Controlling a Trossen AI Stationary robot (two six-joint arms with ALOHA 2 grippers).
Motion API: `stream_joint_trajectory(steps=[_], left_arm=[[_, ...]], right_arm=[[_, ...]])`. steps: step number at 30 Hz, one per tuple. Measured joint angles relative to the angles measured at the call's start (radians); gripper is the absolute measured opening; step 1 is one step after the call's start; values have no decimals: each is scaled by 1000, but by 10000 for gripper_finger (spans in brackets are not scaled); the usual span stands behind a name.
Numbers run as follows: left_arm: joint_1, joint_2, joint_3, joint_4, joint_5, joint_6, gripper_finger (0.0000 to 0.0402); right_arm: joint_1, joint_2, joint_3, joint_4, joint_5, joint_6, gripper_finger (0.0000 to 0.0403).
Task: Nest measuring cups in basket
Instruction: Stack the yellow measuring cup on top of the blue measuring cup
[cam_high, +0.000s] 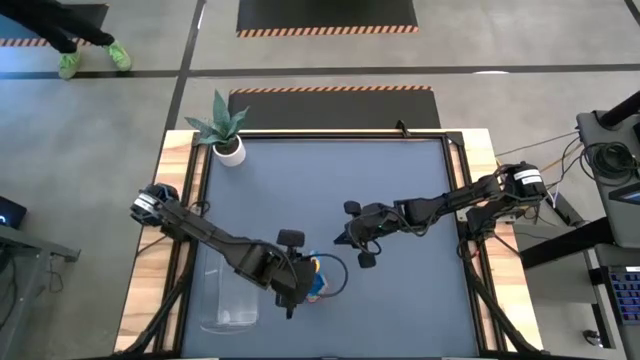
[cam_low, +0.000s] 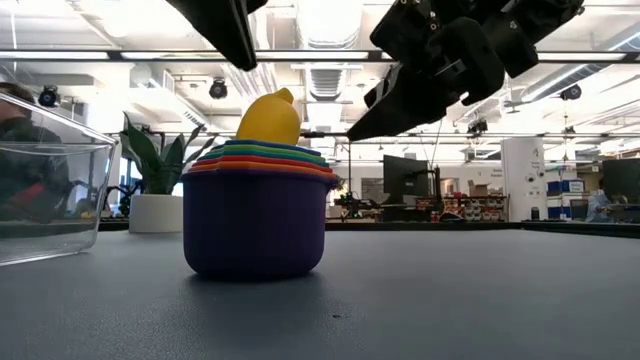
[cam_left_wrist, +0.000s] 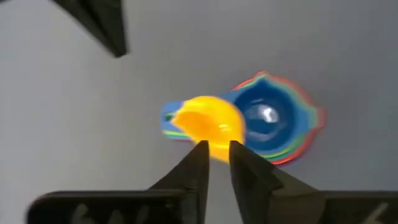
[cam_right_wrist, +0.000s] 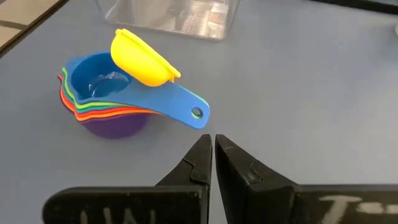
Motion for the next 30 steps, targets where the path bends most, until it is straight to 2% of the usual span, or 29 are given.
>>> stream_joint_trajectory(steps=[4,8,11,15,30], left_arm=[[-22,0,0,50,20,-105,89],[-48,11,-10,62,-61,-178,129],[-62,31,-29,59,-96,-220,142],[-74,45,-34,77,-161,-244,144],[-71,109,-36,96,-167,-273,108]], right_arm=[[-5,-9,9,0,0,-19,9],[-5,-18,9,-5,0,-43,9],[-5,-25,9,-15,0,-34,9],[-5,-32,9,-12,0,-33,9],[-5,-39,9,-42,0,-50,9]])
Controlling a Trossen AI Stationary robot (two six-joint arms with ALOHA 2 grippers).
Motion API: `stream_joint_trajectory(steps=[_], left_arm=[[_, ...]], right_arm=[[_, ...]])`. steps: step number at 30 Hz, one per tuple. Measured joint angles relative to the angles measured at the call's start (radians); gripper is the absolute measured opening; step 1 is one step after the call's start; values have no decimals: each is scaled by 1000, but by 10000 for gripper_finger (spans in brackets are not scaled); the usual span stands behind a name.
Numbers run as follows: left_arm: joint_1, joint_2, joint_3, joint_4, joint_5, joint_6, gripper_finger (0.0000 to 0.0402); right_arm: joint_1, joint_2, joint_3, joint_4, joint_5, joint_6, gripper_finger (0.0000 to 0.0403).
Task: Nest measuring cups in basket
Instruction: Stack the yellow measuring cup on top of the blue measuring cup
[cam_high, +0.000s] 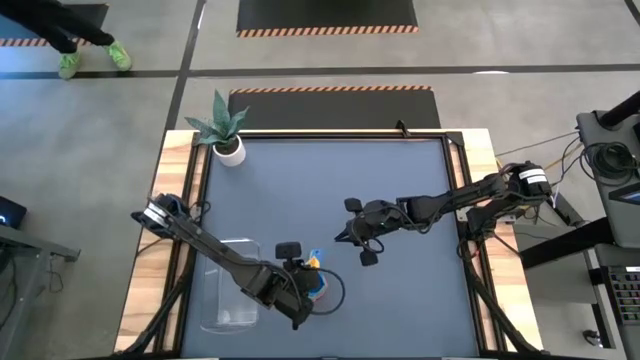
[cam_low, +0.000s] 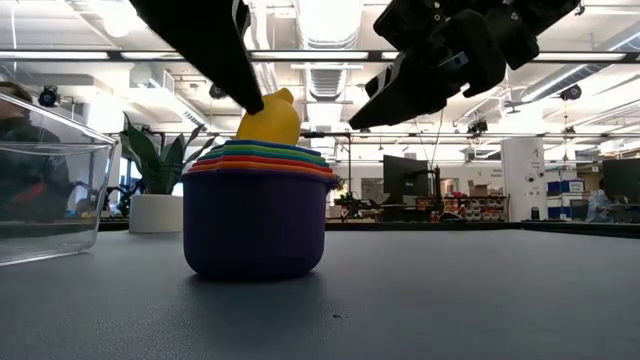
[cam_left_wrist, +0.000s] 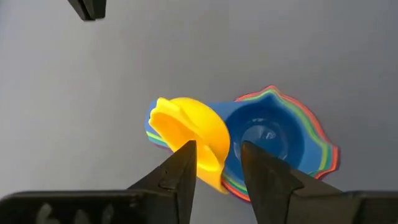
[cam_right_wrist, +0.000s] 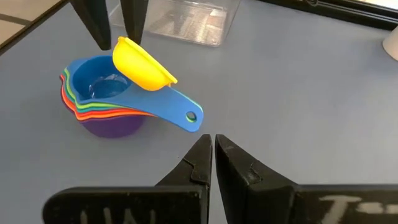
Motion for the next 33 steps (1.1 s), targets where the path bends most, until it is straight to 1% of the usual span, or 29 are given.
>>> stream_joint_trajectory(steps=[3,6,13,19,22,24,27,28,30,31,33], left_arm=[[0,3,0,-5,0,1,100],[0,3,0,-5,0,17,81],[0,3,0,-9,1,24,9],[0,2,0,-9,1,24,4],[-2,-4,3,-24,1,66,1],[-6,-6,24,-47,2,170,1],[-21,-6,65,-74,22,460,1],[-24,-6,76,-73,51,567,1],[-27,-8,87,-81,149,761,1],[-27,-8,89,-95,194,833,1],[-26,-8,89,-107,225,935,0]], right_arm=[[0,0,0,0,0,1,9],[0,0,0,-1,0,2,9],[0,0,0,-1,0,3,9],[0,0,0,-1,0,7,9],[0,0,0,-1,0,7,9],[0,0,0,-1,0,7,9],[0,0,0,-1,0,3,9],[0,0,0,-1,0,3,9],[0,0,0,-1,0,4,9],[0,0,0,0,0,6,9],[0,0,0,0,0,13,9]])
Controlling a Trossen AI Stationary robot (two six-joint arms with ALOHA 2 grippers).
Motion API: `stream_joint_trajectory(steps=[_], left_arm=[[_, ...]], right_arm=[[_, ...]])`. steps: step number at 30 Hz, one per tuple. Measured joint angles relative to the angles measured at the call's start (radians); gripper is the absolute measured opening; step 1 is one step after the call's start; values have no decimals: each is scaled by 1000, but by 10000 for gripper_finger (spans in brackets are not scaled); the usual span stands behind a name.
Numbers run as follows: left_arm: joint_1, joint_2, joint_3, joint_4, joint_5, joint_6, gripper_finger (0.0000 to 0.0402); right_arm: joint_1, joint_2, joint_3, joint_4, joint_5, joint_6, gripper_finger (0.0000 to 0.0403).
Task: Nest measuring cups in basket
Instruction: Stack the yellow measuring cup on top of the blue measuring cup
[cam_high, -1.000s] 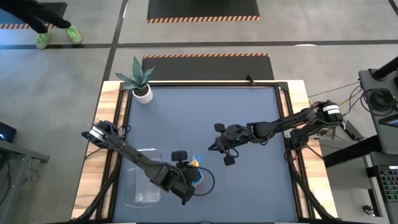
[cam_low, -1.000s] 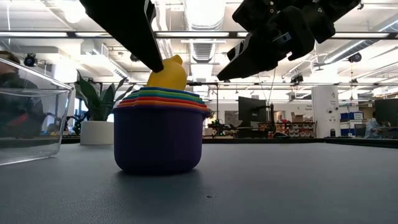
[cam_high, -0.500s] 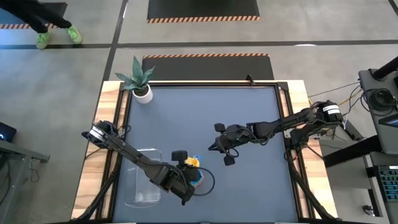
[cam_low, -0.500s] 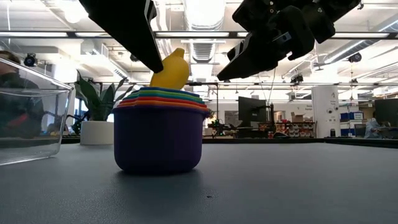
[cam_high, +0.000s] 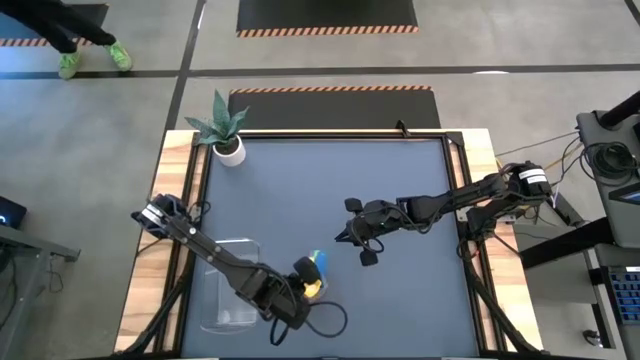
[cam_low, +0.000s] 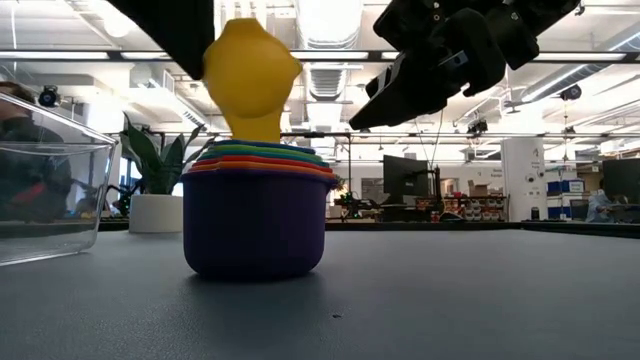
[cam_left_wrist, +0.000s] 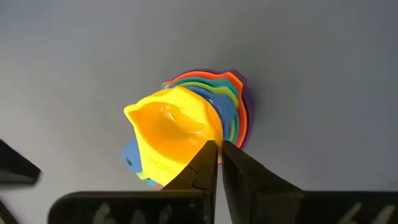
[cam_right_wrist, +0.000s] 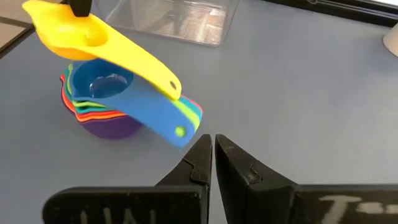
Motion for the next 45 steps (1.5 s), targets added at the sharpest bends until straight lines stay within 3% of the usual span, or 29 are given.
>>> stream_joint_trajectory(steps=[9,13,18,26,36,45], left_arm=[[3,0,1,-31,-18,93,0],[3,0,-1,-35,-87,150,0],[-6,6,-1,-37,-210,324,0],[-15,34,-5,-13,-215,568,0],[-29,34,-12,3,-147,611,0],[-24,34,-14,4,-129,550,0]], right_arm=[[0,0,0,0,0,13,9],[0,0,0,0,0,13,9],[0,0,0,0,1,12,9],[0,0,0,0,0,12,9],[0,0,0,-1,0,13,9],[0,0,0,-1,0,13,9]])
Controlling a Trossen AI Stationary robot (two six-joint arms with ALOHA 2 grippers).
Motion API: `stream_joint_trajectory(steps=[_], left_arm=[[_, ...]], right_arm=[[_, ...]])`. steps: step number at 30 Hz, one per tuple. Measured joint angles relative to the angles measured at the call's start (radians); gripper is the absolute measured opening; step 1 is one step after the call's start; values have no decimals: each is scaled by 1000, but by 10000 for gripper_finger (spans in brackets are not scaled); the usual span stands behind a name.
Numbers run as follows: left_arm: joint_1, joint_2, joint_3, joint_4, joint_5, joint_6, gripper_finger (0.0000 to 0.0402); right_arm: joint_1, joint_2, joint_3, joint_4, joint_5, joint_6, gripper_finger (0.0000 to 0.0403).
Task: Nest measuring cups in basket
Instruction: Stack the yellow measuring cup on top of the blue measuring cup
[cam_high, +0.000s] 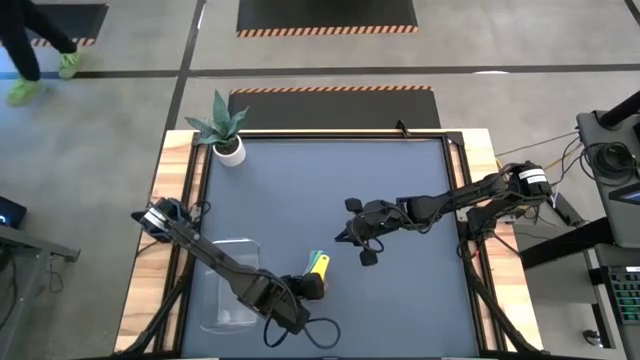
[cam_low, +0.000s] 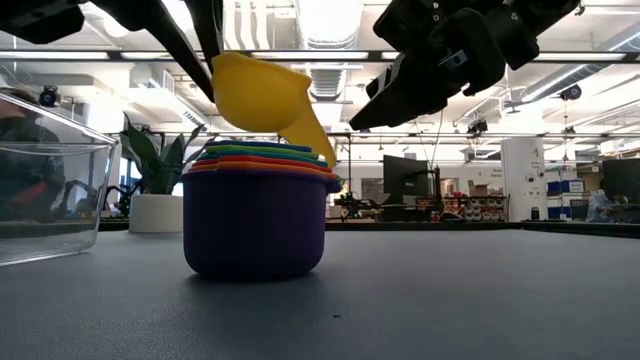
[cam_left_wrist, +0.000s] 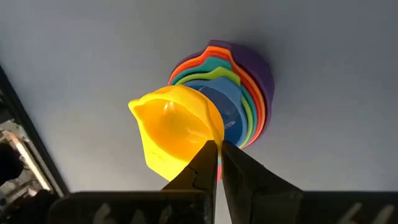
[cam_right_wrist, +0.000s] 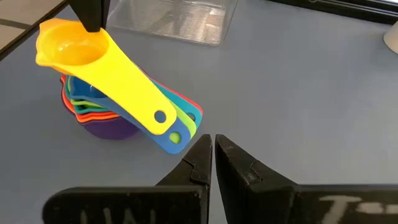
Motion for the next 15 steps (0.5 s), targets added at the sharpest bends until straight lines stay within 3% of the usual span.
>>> stream_joint_trajectory(steps=[15], left_arm=[[21,0,-2,-7,38,-71,17]], right_arm=[[0,0,0,0,0,-1,9]])
